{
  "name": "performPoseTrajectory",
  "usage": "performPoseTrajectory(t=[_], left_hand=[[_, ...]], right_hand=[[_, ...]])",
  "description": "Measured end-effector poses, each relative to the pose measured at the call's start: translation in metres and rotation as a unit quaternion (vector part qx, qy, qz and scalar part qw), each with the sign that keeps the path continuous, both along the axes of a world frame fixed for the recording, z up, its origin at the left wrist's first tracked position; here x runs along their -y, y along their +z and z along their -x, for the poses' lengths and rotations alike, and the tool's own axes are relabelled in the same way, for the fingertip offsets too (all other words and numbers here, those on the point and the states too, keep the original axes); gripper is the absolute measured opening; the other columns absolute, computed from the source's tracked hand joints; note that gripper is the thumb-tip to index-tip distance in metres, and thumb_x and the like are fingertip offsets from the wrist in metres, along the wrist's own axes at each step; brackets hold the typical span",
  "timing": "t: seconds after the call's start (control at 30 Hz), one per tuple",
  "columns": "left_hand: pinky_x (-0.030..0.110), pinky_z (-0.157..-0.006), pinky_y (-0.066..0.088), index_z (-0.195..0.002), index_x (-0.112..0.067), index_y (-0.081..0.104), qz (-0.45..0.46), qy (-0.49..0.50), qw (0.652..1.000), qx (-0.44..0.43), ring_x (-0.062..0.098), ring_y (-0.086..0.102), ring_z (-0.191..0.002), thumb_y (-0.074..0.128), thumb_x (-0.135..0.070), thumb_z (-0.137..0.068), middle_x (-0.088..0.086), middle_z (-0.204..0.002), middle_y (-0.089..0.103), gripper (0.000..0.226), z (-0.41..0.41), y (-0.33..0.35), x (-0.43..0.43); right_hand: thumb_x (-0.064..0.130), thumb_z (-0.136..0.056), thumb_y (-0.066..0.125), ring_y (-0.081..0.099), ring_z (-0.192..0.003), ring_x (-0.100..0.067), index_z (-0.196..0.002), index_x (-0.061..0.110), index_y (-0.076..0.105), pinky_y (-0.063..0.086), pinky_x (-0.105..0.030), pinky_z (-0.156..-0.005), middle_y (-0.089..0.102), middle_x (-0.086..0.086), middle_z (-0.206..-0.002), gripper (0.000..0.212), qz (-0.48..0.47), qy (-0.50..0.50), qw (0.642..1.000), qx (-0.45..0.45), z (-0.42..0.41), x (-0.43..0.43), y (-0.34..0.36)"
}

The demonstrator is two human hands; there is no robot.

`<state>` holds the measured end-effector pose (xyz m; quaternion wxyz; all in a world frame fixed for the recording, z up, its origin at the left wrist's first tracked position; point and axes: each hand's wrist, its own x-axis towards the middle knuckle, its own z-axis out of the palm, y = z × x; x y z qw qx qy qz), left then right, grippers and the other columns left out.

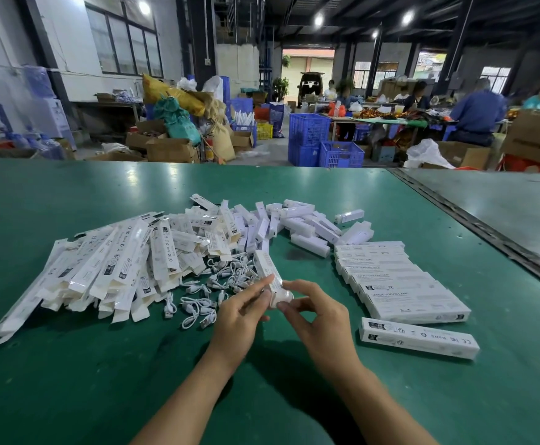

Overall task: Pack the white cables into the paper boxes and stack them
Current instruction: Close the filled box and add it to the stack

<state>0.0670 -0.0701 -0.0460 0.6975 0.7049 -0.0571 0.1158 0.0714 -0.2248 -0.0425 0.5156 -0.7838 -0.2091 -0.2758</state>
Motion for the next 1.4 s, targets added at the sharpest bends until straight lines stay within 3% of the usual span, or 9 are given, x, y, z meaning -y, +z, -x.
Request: performPoseTrajectory(t=[0.17, 0.43, 0.67, 0.83, 0.97, 1.07, 1.2, 1.27, 1.4], left_hand=[[0.027, -0.078, 0.058, -0.115, -0.038, 0.068, 0.009, 0.004, 1.000, -0.003, -0.001, 0.063, -0.078, 0.059, -0.015, -0.098, -0.018, -0.085, 0.073, 0.030, 0.000, 0.001, 0.001], [0.034, -0.078, 0.059, -0.110, -0.045, 0.071, 0.008, 0.010, 1.000, 0.005, 0.002, 0.062, -0.078, 0.060, -0.016, -0.097, -0.017, -0.091, 0.075, 0.034, -0.001, -0.001, 0.001], [0.030, -0.082, 0.059, -0.105, -0.057, 0.070, -0.014, -0.026, 1.000, 0.010, 0.003, 0.063, -0.082, 0.063, -0.040, -0.090, -0.012, -0.093, 0.072, 0.024, 0.001, -0.001, 0.001], [0.030, -0.094, 0.054, -0.116, -0.045, 0.068, -0.033, -0.033, 0.999, 0.022, 0.004, 0.068, -0.103, 0.068, -0.053, -0.081, -0.015, -0.102, 0.075, 0.036, 0.001, -0.002, -0.001], [0.017, -0.088, 0.052, -0.119, -0.039, 0.065, -0.047, -0.052, 0.997, 0.042, -0.004, 0.066, -0.105, 0.070, -0.050, -0.083, -0.026, -0.107, 0.072, 0.037, 0.002, -0.001, -0.002], [0.016, -0.084, 0.053, -0.117, -0.041, 0.068, -0.054, -0.049, 0.996, 0.047, -0.001, 0.068, -0.094, 0.072, -0.043, -0.085, -0.016, -0.096, 0.075, 0.032, 0.001, -0.004, -0.002], [0.024, -0.082, 0.055, -0.111, -0.046, 0.069, -0.061, -0.041, 0.997, 0.039, 0.005, 0.069, -0.086, 0.065, -0.040, -0.087, -0.011, -0.090, 0.073, 0.025, -0.003, -0.010, -0.002], [0.021, -0.078, 0.054, -0.108, -0.051, 0.070, -0.064, -0.029, 0.997, 0.036, 0.008, 0.068, -0.082, 0.062, -0.042, -0.088, -0.010, -0.087, 0.071, 0.024, -0.005, -0.011, -0.003], [0.037, -0.079, 0.058, -0.111, -0.051, 0.068, -0.064, -0.001, 0.998, 0.029, 0.017, 0.069, -0.080, 0.055, -0.047, -0.090, -0.010, -0.092, 0.073, 0.024, -0.011, -0.017, -0.003]], right_hand=[[0.002, -0.081, 0.077, 0.068, -0.070, -0.005, -0.091, 0.012, 0.073, 0.056, -0.022, -0.071, 0.071, 0.006, -0.105, 0.015, 0.001, 0.010, 0.998, 0.060, -0.002, -0.001, 0.000], [0.004, -0.086, 0.070, 0.065, -0.075, -0.005, -0.090, 0.010, 0.074, 0.053, -0.020, -0.072, 0.070, 0.003, -0.105, 0.008, 0.018, 0.025, 0.997, 0.066, -0.002, 0.002, 0.001], [0.005, -0.085, 0.072, 0.063, -0.070, -0.012, -0.085, 0.014, 0.073, 0.052, -0.021, -0.069, 0.067, 0.009, -0.100, 0.009, -0.011, 0.048, 0.998, 0.029, -0.001, 0.004, 0.003], [0.008, -0.082, 0.077, 0.066, -0.069, -0.014, -0.083, 0.022, 0.070, 0.050, -0.018, -0.067, 0.066, 0.012, -0.095, 0.016, -0.045, 0.060, 0.997, -0.034, 0.001, 0.003, 0.005], [0.019, -0.080, 0.080, 0.059, -0.056, -0.005, -0.089, 0.033, 0.066, 0.040, -0.012, -0.054, 0.070, 0.004, -0.070, 0.021, -0.085, 0.052, 0.989, -0.114, 0.003, 0.002, 0.005], [0.021, -0.081, 0.080, 0.051, -0.050, -0.003, -0.088, 0.034, 0.066, 0.037, -0.013, -0.051, 0.068, 0.001, -0.063, 0.021, -0.095, 0.056, 0.984, -0.140, 0.004, 0.003, 0.005], [0.027, -0.083, 0.075, 0.057, -0.060, -0.009, -0.086, 0.031, 0.066, 0.041, -0.015, -0.058, 0.066, 0.016, -0.082, 0.011, -0.015, 0.009, 0.995, -0.098, 0.006, 0.002, 0.007], [0.031, -0.084, 0.067, 0.055, -0.069, -0.008, -0.090, 0.031, 0.066, 0.042, -0.020, -0.062, 0.062, 0.019, -0.096, 0.006, 0.093, -0.062, 0.990, -0.085, 0.007, 0.004, 0.007], [0.026, -0.091, 0.055, 0.038, -0.126, -0.019, -0.116, 0.029, 0.063, 0.040, -0.031, -0.093, 0.048, 0.006, -0.138, 0.027, 0.368, -0.193, 0.904, -0.099, 0.002, 0.014, 0.002]])
